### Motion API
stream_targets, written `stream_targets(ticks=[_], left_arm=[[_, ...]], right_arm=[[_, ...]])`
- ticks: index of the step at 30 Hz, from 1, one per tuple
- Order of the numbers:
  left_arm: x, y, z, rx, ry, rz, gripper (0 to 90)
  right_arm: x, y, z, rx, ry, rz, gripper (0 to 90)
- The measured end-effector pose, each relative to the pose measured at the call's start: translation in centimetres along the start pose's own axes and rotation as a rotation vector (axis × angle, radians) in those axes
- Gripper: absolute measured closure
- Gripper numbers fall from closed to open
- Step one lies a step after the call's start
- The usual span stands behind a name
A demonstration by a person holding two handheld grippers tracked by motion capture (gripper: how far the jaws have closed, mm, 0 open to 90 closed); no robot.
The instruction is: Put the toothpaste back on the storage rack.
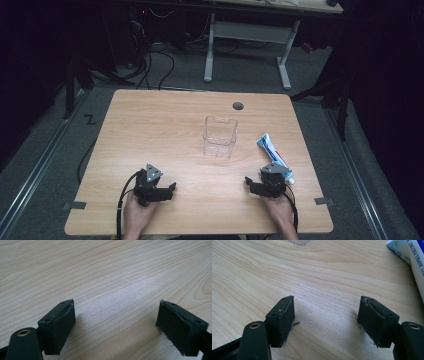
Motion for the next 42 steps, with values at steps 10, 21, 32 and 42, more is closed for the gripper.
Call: stream_targets(ticks=[10, 21, 32, 42], left_arm=[[0.1, -0.1, 0.1, -0.005, -0.009, 0.001, 16.1], [0.1, -0.1, 0.1, -0.004, -0.008, 0.0, 16.2], [0.1, -0.1, 0.1, -0.005, -0.007, -0.001, 16.2], [0.1, -0.1, 0.1, -0.004, -0.007, 0.001, 16.2]], right_arm=[[-0.2, -0.1, 0.0, -0.003, -0.015, -0.022, 41.5], [-1.6, -0.3, -0.4, 0.066, -0.099, -0.089, 43.3], [-2.7, -0.4, -1.4, 0.088, -0.102, -0.112, 43.2], [-4.3, -0.3, -2.6, 0.116, -0.117, -0.134, 40.9]])
Point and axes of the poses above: each handheld gripper's, and its own axes: x roughly forward along the jaws, y roughly out of its underside, z roughly to its left, the point moved 4 cm from there along x, roughly forward along the jaws, and after that the axes turned 6 degrees about -y, right-handed, at the moved point
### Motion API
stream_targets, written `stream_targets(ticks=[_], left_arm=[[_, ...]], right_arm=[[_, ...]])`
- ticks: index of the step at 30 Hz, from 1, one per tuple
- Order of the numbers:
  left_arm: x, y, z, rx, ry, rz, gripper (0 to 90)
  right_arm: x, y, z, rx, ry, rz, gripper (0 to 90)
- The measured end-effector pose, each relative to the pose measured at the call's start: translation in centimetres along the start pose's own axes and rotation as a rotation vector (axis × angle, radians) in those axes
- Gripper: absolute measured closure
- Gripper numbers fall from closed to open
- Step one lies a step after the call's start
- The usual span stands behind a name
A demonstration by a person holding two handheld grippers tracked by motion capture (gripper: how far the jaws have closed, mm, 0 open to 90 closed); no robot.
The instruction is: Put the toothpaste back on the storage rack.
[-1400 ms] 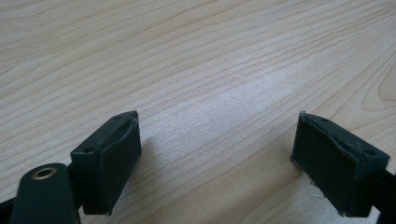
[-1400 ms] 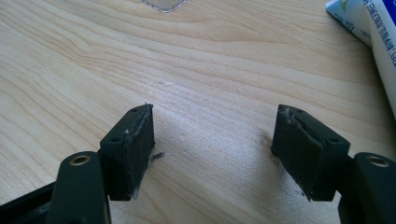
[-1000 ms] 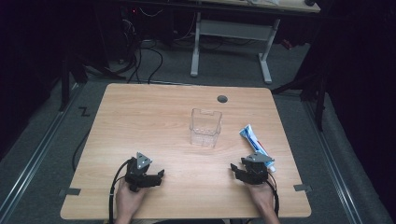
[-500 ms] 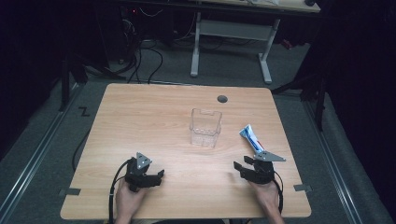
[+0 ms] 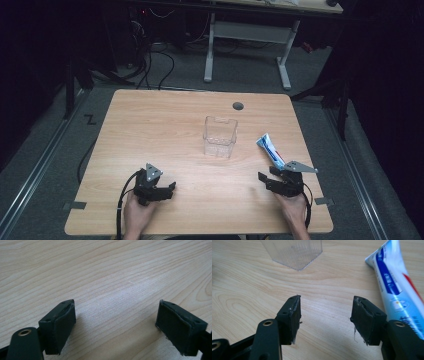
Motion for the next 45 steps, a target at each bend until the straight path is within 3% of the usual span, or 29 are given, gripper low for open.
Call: stream_targets(ticks=[6, 22, 35, 45], left_arm=[[0.0, 0.0, 0.0, 0.0, 0.0, 0.0, 16.2], [0.0, 0.0, 0.0, 0.0, 0.0, 0.0, 16.2], [0.0, 0.0, 0.0, 0.0, 0.0, 0.0, 16.2], [0.0, 0.0, 0.0, 0.002, -0.001, 0.0, 16.2]], right_arm=[[-0.8, -0.5, -0.3, -0.022, 0.022, -0.016, 41.1], [-2.3, -1.5, -1.9, -0.024, 0.09, -0.021, 45.0], [-2.6, -2.3, -3.4, -0.025, 0.133, 0.029, 49.6], [-2.8, -3.4, -3.7, -0.044, 0.166, 0.048, 51.2]])
Point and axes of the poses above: each handheld gripper's, and its own axes: x roughly forward along the jaws, y roughly out of its underside, z roughly to its left, the point moved 4 cm from there along x, roughly forward along the jaws, and after that the axes turned 6 degrees about -y, right-handed, at the moved point
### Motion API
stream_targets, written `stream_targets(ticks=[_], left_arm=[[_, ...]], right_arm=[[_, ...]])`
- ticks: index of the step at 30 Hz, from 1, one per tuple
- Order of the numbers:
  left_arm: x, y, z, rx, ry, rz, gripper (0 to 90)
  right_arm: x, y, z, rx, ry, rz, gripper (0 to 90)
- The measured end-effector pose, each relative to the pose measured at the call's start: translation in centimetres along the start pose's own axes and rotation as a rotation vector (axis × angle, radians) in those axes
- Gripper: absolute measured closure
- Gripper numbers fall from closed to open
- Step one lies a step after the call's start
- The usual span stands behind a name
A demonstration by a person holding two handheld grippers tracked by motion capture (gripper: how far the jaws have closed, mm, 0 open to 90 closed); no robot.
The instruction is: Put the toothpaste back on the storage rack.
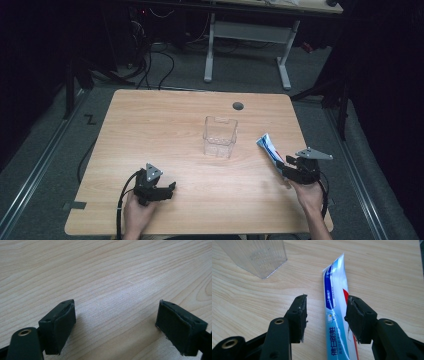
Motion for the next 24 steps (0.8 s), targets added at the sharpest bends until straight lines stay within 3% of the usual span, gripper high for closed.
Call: stream_targets(ticks=[3, 24], left_arm=[[0.0, 0.0, 0.0, 0.001, 0.0, 0.0, 16.2], [0.0, 0.0, 0.0, 0.003, 0.001, 0.001, 16.2]], right_arm=[[-0.2, -0.3, 0.1, -0.016, 0.02, -0.014, 50.4], [0.4, -2.1, -0.2, -0.051, 0.052, 0.028, 50.6]])
Point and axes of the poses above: each handheld gripper's, and its own axes: x roughly forward along the jaws, y roughly out of its underside, z roughly to its left, the point moved 4 cm from there along x, roughly forward along the jaws, and after that the axes turned 6 degrees about -y, right-handed, at the moved point
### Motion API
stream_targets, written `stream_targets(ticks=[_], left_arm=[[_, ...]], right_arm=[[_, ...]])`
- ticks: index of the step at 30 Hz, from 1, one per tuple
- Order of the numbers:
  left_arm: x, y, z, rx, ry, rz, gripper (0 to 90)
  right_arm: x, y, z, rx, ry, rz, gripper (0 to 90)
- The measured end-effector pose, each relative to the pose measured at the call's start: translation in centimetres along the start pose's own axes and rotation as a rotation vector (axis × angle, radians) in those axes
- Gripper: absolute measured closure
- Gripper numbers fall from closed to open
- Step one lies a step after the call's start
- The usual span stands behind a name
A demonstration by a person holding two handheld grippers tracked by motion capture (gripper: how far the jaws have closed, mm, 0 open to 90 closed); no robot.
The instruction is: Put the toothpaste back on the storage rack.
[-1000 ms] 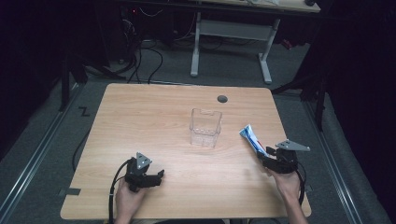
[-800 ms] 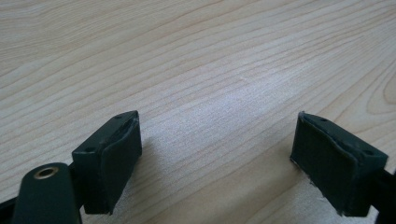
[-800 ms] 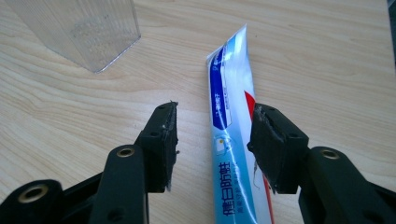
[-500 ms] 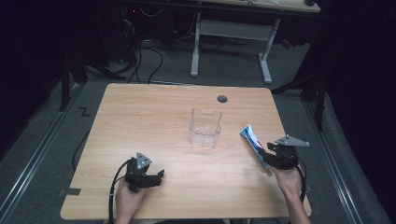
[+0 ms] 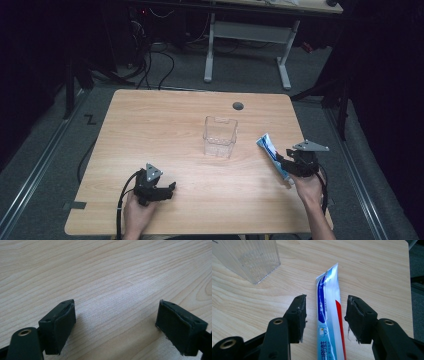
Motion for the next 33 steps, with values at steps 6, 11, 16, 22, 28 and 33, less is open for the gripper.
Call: stream_targets(ticks=[6, 11, 16, 22, 28, 33], left_arm=[[0.0, 0.0, 0.0, -0.002, 0.0, 0.0, 16.2], [0.0, 0.0, 0.0, -0.002, 0.0, 0.0, 16.2], [0.0, 0.0, 0.0, -0.002, 0.0, 0.0, 16.1], [0.0, 0.0, 0.0, -0.002, 0.0, 0.0, 16.1], [0.0, 0.0, 0.0, -0.002, 0.0, 0.0, 16.1], [0.0, 0.0, 0.0, -0.002, 0.0, 0.0, 16.1]], right_arm=[[0.4, -0.5, -0.1, -0.01, 0.004, 0.024, 51.0], [1.1, -0.7, -0.1, -0.018, 0.006, 0.044, 51.2], [1.7, -0.7, -0.1, -0.015, 0.005, 0.063, 51.1], [2.2, -0.7, -0.2, -0.013, 0.006, 0.076, 51.0], [2.7, -1.1, -0.2, -0.017, 0.006, 0.084, 50.8], [3.2, -2.0, 0.2, -0.04, 0.011, 0.101, 50.3]])
Point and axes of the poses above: each handheld gripper's, and its own axes: x roughly forward along the jaws, y roughly out of its underside, z roughly to its left, the point moved 4 cm from there along x, roughly forward along the jaws, and after that the axes turned 6 degrees about -y, right-handed, at the moved point
